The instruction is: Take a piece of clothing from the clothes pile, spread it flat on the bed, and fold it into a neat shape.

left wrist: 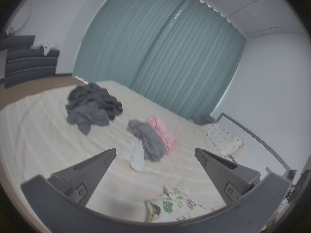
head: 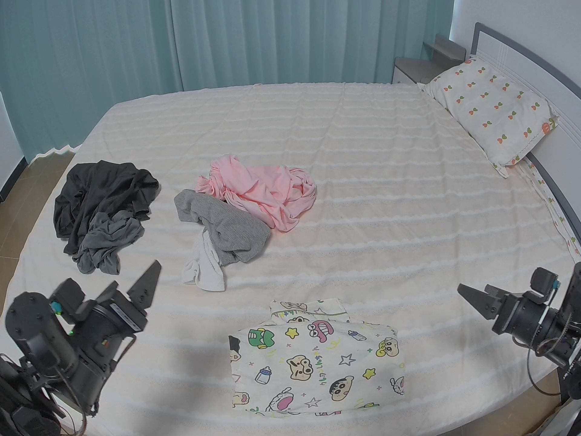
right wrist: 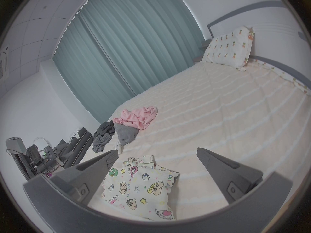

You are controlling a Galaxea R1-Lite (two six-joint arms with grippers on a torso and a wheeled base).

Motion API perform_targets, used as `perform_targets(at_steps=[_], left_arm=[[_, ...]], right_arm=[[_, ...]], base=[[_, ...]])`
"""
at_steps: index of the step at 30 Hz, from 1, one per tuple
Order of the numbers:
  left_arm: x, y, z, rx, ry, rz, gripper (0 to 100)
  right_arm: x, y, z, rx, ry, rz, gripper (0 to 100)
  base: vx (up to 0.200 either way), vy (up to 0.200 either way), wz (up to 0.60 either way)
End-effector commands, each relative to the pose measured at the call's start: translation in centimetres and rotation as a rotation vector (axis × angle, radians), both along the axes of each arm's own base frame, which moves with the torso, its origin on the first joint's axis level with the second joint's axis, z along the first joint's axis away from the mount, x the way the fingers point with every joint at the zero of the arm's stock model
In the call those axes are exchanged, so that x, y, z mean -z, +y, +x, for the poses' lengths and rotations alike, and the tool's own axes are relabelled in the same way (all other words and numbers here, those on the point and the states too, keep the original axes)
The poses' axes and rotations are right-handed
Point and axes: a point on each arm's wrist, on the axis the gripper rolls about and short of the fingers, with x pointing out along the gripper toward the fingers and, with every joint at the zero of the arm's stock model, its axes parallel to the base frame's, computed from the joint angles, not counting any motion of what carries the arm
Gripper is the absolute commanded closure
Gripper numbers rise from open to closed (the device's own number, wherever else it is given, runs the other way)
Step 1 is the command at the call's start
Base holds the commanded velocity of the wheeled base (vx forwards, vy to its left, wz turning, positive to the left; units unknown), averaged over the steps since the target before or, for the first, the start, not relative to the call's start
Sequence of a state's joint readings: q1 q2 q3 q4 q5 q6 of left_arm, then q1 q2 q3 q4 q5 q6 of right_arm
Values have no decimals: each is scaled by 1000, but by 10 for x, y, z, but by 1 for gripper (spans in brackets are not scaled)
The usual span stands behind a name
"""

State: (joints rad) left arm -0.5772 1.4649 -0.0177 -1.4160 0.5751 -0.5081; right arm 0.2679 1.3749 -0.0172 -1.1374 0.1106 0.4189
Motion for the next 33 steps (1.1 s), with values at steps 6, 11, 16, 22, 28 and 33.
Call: perform_targets(at_steps=[6, 11, 16, 22, 28, 33], left_arm=[[-46, 83, -80, -565, -280, 130, 0], [-35, 90, -116, -595, -280, 183, 0], [-3, 91, -157, -518, -248, 324, 0], [26, 86, -171, -387, -162, 411, 0], [42, 85, -168, -317, -81, 450, 0], [51, 81, -166, -112, -35, 469, 0]], right_arm=[[-28, -37, -111, 154, -175, -179, 0], [-13, -42, -139, 206, -205, -301, 0], [17, -44, -161, 279, -200, -352, 0], [33, -44, -168, 401, -192, -475, 0], [33, -43, -166, 394, -218, -445, 0], [35, -42, -171, 284, -316, -440, 0]], base=[[0, 0, 0], [0, 0, 0], [0, 0, 0], [0, 0, 0], [0, 0, 0], [0, 0, 0]])
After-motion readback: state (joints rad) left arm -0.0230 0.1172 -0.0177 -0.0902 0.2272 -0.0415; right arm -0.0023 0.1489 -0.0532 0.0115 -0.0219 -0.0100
